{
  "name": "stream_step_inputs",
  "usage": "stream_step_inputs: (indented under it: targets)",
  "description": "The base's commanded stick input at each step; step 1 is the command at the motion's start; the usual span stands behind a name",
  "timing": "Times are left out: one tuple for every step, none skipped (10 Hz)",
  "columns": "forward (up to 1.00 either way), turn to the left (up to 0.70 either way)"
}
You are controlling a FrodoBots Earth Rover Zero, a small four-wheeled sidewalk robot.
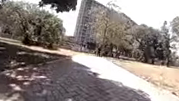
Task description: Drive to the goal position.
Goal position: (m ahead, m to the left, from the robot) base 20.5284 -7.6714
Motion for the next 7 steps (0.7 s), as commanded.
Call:
stream_step_inputs:
  targets:
    - [1.00,0.00]
    - [1.00,0.00]
    - [1.00,0.00]
    - [1.00,0.00]
    - [1.00,0.00]
    - [1.00,0.00]
    - [1.00,0.00]
